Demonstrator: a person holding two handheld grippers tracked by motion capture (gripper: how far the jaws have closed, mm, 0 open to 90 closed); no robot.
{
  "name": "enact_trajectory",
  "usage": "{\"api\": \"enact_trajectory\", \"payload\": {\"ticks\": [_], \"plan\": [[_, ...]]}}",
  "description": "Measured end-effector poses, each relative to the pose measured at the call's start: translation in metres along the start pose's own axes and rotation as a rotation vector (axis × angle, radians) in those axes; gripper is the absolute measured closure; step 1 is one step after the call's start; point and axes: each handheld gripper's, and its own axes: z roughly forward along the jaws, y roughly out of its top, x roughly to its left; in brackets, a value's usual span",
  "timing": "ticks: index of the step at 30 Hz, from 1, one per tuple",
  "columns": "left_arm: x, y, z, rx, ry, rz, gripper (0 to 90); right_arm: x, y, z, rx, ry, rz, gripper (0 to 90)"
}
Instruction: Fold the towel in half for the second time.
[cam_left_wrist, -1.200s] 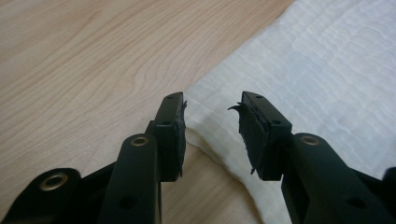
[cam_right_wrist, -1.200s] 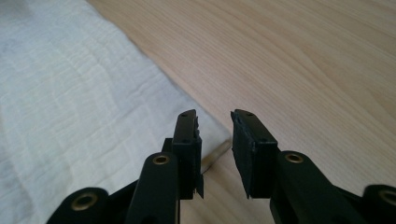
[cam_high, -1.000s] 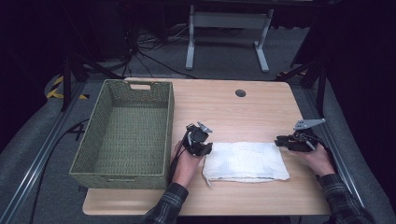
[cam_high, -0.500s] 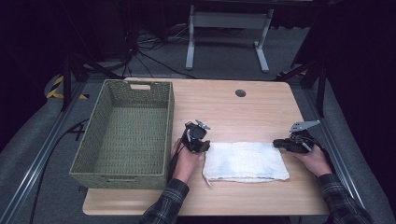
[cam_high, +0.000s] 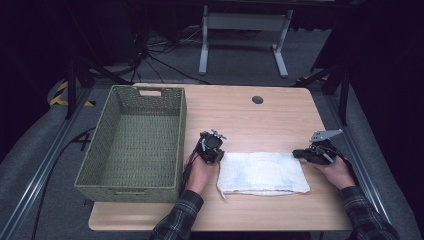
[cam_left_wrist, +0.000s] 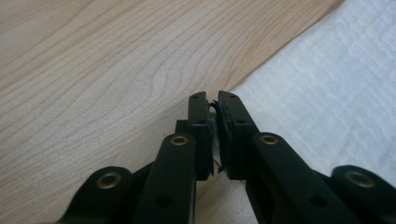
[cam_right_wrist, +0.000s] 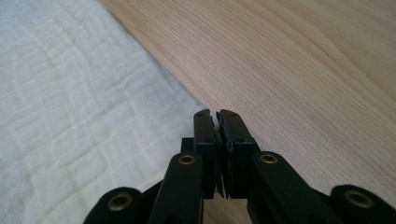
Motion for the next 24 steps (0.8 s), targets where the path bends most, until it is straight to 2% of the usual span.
{"api": "enact_trajectory", "payload": {"ticks": [4,5,6,9,11,17,20,24], "plan": [[-0.001,0.001,-0.003,-0.024,0.014,-0.01,86.8,-0.001,0.001,-0.003,-0.001,-0.018,0.003,86.5],[0.0,0.002,-0.005,-0.04,0.02,-0.004,86.8,-0.002,0.002,-0.004,-0.004,-0.026,-0.002,86.5],[0.001,0.003,-0.008,-0.06,0.024,-0.019,86.8,-0.003,0.003,-0.006,-0.011,-0.035,-0.001,86.6],[0.001,0.009,-0.021,-0.131,0.054,-0.008,87.0,-0.007,0.009,-0.016,-0.055,-0.059,0.001,86.8],[0.0,0.008,-0.024,-0.138,0.058,-0.003,87.0,-0.007,0.01,-0.019,-0.073,-0.065,-0.001,86.8],[-0.003,0.002,-0.031,-0.147,0.058,0.007,87.4,0.001,0.008,-0.025,-0.073,-0.065,-0.026,87.2],[-0.006,0.0,-0.037,-0.167,0.048,0.006,87.5,0.005,0.006,-0.03,-0.08,-0.067,-0.032,87.2],[-0.014,-0.005,-0.043,-0.176,0.043,0.025,87.5,0.013,0.002,-0.037,-0.085,-0.066,-0.037,87.2]]}}
